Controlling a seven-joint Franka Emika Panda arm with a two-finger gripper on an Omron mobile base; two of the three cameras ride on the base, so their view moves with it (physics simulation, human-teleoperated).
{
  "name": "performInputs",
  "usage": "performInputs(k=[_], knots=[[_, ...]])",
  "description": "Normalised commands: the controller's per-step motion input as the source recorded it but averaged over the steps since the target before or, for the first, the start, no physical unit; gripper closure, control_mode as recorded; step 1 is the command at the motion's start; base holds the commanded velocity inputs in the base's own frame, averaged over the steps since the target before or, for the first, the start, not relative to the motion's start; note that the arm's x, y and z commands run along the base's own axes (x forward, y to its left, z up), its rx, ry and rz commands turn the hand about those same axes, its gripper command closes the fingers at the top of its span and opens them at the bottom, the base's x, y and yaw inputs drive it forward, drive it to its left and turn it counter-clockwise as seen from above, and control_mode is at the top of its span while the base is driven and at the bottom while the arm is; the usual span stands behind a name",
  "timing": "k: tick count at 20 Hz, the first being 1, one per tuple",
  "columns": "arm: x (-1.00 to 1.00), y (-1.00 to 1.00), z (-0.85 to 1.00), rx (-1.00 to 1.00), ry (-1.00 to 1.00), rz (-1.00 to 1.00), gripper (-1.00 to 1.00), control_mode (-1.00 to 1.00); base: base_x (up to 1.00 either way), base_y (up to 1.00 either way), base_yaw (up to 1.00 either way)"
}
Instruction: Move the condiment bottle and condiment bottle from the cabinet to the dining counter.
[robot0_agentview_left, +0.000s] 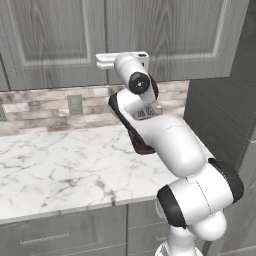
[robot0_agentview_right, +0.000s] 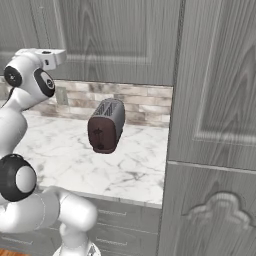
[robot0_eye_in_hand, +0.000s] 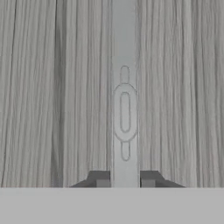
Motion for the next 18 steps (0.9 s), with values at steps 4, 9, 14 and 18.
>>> performInputs(k=[4,9,14,18], knots=[[-0.05,0.03,-0.03,-0.06,0.00,0.07,1.00,-1.00,0.00,0.00,0.00],[-0.49,0.00,0.00,-0.02,0.00,0.00,1.00,-1.00,0.00,0.00,0.00],[-0.94,0.00,0.00,-0.02,-0.05,0.00,1.00,-1.00,0.00,0.00,0.00],[-1.00,0.00,0.00,-0.04,-0.03,0.00,1.00,-1.00,0.00,0.00,0.00]])
